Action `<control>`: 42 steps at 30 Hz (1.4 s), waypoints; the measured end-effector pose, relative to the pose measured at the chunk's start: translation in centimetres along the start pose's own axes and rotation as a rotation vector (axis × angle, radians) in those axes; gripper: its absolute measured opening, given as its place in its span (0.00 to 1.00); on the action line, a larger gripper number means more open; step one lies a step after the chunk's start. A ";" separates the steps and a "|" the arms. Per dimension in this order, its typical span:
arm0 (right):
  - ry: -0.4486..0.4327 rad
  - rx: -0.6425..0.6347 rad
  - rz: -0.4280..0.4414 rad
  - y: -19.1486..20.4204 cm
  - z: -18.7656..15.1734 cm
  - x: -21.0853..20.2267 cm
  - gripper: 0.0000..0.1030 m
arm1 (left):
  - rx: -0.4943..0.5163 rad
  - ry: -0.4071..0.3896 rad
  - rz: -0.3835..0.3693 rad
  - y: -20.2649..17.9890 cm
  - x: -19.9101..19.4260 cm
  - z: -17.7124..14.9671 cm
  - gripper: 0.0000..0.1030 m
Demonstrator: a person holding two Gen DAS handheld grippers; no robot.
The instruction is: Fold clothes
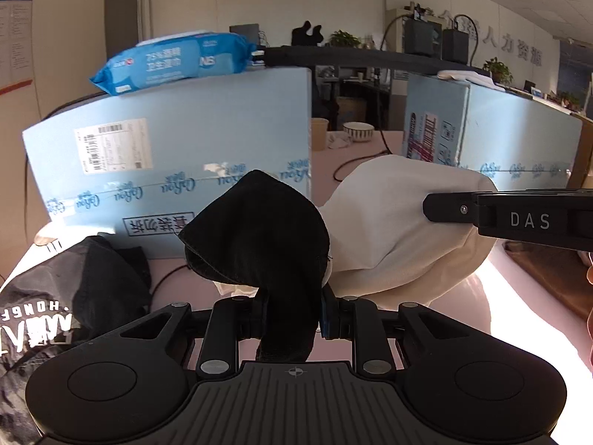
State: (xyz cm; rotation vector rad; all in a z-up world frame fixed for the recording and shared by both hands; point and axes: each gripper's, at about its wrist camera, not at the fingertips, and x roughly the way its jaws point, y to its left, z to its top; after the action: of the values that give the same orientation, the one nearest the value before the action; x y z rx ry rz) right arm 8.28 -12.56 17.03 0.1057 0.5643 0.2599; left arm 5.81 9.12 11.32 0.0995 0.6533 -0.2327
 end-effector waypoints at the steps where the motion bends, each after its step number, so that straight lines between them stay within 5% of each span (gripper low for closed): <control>1: 0.025 0.012 -0.025 -1.4 -1.1 -0.2 0.19 | 0.005 0.028 -0.021 -0.9 0.9 -0.5 0.22; 6: 0.156 0.056 -0.082 -5.4 -6.7 1.1 0.19 | 0.018 0.170 -0.063 -4.8 4.8 -4.5 0.22; 12: 0.245 0.006 -0.107 -6.0 -11.2 1.2 0.22 | 0.152 0.191 -0.001 -7.3 5.0 -9.0 0.23; 16: 0.273 0.009 -0.131 -6.1 -11.6 0.5 0.39 | 0.170 0.223 0.022 -7.3 5.2 -10.1 0.36; 20: 0.159 -0.031 -0.236 -5.2 -10.7 -2.5 0.59 | 0.141 0.216 0.043 -6.4 5.0 -10.2 0.59; 24: 0.107 -0.135 -0.076 -2.5 -8.7 -3.0 0.82 | 0.127 0.159 0.070 -5.1 3.5 -10.6 0.80; 28: 0.132 -0.238 0.020 2.2 -7.9 -0.2 0.80 | 0.135 0.104 0.084 -3.3 1.7 -11.4 0.85; 34: 0.247 -0.326 0.094 7.2 -7.8 4.0 0.71 | 0.090 0.127 0.169 -0.4 0.7 -12.1 0.90; 40: 0.344 -0.416 0.017 10.6 -9.0 6.8 0.69 | 0.077 0.154 0.218 2.1 -0.3 -13.5 0.93; 42: 0.379 -0.446 -0.013 11.3 -9.7 7.7 0.59 | 0.079 0.159 0.222 2.6 -0.5 -14.0 0.93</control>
State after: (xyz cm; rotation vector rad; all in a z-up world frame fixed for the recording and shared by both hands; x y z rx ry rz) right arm 6.89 0.65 6.82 -0.3861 0.8691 0.3914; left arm -2.19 13.99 0.61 0.2668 0.7850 -0.0364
